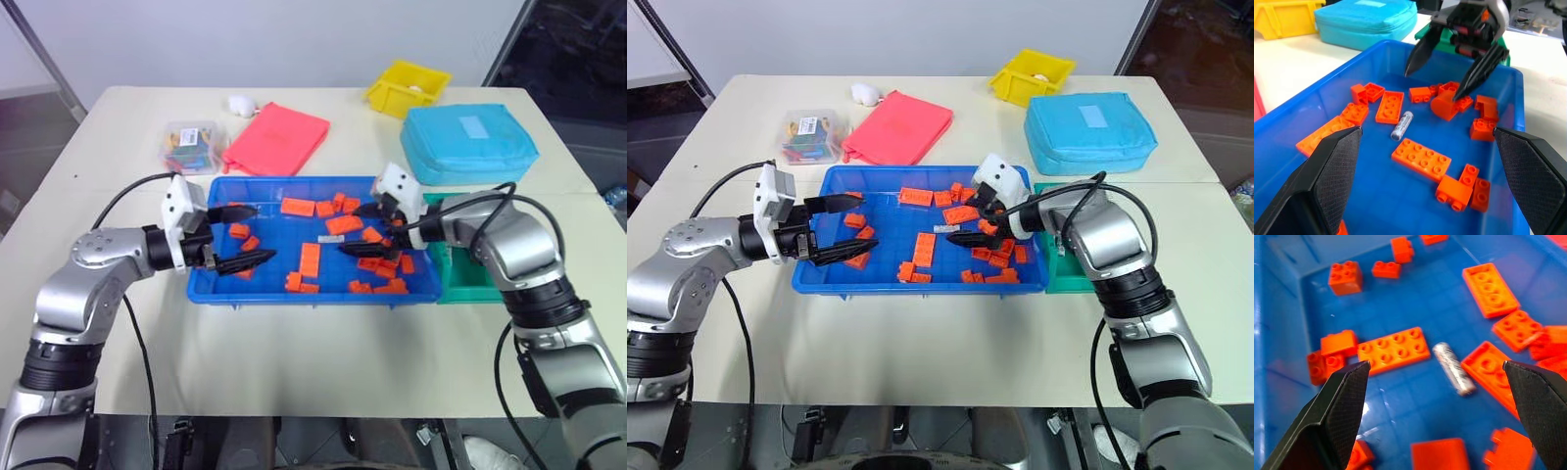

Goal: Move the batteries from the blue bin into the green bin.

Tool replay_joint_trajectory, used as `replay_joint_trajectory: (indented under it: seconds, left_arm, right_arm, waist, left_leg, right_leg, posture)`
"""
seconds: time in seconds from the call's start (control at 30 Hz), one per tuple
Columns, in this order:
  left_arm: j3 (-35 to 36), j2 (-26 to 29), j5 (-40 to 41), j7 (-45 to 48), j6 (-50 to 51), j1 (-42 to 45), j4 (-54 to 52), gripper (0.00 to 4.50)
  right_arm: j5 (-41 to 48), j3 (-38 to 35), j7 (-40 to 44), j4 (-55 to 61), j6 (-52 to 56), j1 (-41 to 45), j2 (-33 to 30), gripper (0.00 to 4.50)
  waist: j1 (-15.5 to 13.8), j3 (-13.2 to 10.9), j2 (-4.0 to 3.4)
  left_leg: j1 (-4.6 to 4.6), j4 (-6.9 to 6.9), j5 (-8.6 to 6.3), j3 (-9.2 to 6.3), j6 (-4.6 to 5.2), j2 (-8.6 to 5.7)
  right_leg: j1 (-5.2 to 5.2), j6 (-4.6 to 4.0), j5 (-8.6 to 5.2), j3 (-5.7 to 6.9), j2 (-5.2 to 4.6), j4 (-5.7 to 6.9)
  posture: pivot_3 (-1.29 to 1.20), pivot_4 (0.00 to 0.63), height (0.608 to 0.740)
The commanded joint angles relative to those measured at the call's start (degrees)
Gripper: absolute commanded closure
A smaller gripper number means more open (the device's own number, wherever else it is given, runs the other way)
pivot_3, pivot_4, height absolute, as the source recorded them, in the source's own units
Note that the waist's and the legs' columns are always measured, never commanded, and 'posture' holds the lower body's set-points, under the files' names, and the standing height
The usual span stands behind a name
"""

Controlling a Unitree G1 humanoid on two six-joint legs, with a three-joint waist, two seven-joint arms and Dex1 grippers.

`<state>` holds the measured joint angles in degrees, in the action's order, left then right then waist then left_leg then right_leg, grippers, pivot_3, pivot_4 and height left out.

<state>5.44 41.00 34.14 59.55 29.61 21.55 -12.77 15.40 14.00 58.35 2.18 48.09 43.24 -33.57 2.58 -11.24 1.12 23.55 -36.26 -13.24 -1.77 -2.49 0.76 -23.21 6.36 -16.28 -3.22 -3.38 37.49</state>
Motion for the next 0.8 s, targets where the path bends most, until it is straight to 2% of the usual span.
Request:
replay_joint_trajectory:
  seconds: [0.03, 0.37, 0.6, 0.8]
  left_arm:
    - [2.0, 0.3, 1.0, -1.1, 0.2, -0.7, -2.4, 0.00]
    - [3.3, 0.5, 2.1, -3.5, 1.1, -2.8, -4.9, 0.00]
    - [3.6, 0.3, 2.5, -4.4, 1.2, -3.7, -5.6, 0.00]
    - [3.4, 0.0, 2.3, -4.8, 0.8, -3.5, -5.3, 0.00]
  right_arm:
    - [0.0, 1.2, 0.2, -1.9, -1.8, 1.1, 1.8, 0.03]
    - [-3.9, 4.5, 1.2, -11.4, -7.9, 2.7, 3.1, 0.03]
    - [-5.9, 5.1, 2.5, -13.5, -10.3, 1.5, 2.4, 0.03]
    - [-8.0, 6.0, 2.0, -17.0, -13.1, 1.9, 4.1, 0.03]
  waist:
    - [0.0, 0.0, 0.00]
    - [-0.1, 0.0, 0.00]
    - [-0.1, 0.0, 0.00]
    - [0.0, 0.0, 0.01]
  left_leg:
    - [-0.01, 0.01, 0.00, 0.00, 0.00, 0.00]
    - [0.00, -0.01, 0.00, 0.01, 0.00, -0.02]
    - [-0.01, -0.01, 0.00, 0.01, 0.00, -0.02]
    - [-0.01, -0.01, 0.00, 0.02, 0.00, -0.01]
  right_leg:
    - [0.00, 0.00, 0.00, 0.00, 0.00, 0.01]
    - [0.02, 0.00, 0.00, 0.00, -0.02, 0.01]
    - [0.01, 0.00, 0.00, 0.00, -0.02, 0.01]
    - [0.01, 0.00, 0.00, 0.00, -0.01, 0.01]
  posture:
    - [0.00, 0.150, 0.740]
    - [0.00, 0.150, 0.740]
    - [0.00, 0.150, 0.740]
    - [0.00, 0.150, 0.740]
